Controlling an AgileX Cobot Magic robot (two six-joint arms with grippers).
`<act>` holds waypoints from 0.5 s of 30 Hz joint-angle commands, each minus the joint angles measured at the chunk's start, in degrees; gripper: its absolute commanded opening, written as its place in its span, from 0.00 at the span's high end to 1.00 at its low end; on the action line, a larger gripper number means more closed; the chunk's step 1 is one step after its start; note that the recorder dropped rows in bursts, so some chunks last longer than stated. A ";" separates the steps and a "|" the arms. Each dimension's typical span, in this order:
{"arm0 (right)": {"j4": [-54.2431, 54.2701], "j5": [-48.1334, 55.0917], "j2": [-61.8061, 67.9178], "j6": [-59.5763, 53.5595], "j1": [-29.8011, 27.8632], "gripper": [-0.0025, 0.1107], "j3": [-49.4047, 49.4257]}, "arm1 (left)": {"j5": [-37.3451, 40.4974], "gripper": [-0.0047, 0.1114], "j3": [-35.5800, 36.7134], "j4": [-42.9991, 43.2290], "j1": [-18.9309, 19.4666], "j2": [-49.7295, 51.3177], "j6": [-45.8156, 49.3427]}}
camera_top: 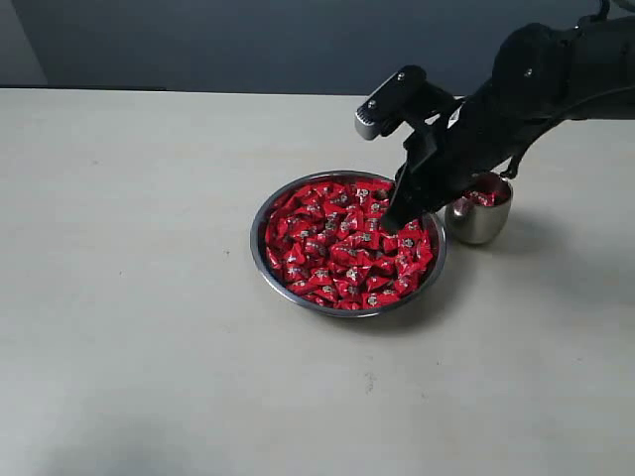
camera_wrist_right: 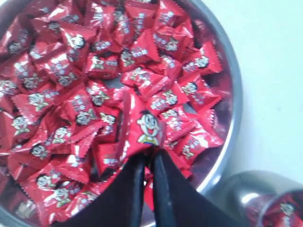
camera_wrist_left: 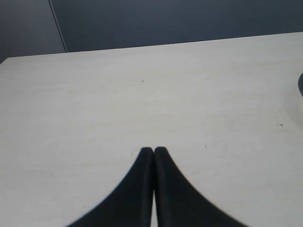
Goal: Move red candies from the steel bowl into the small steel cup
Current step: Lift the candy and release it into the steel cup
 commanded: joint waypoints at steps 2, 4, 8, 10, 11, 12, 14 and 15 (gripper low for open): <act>-7.64 -1.28 -1.29 8.32 -5.51 0.92 0.16 | -0.28 0.96 -0.48 0.11 -0.31 -0.27 -0.07; -7.77 -1.54 -1.29 10.04 -7.91 0.92 0.16 | -0.28 0.96 -0.48 0.11 -0.31 -0.27 -0.07; -8.22 -1.78 -1.04 10.89 -12.31 0.92 0.16 | -0.28 0.96 -0.48 0.11 -0.31 -0.27 -0.07; -8.34 -1.63 -0.90 10.98 -13.67 0.92 0.16 | -0.28 0.96 -0.48 0.11 -0.31 -0.27 -0.07; -8.34 -1.63 -0.80 10.98 -14.20 0.92 0.16 | -0.28 0.96 -0.48 0.11 -0.31 -0.27 -0.07; -8.34 -1.63 -0.69 10.98 -14.44 0.92 0.16 | -0.28 0.96 -0.48 0.11 -0.31 -0.27 -0.07; -8.34 -2.09 -0.43 10.98 -14.58 0.92 0.16 | -0.28 0.96 -0.48 0.11 -0.31 -0.27 -0.07; -8.34 -2.21 -0.29 10.98 -14.58 0.92 0.16 | -0.28 0.96 -0.48 0.11 -0.31 -0.27 -0.07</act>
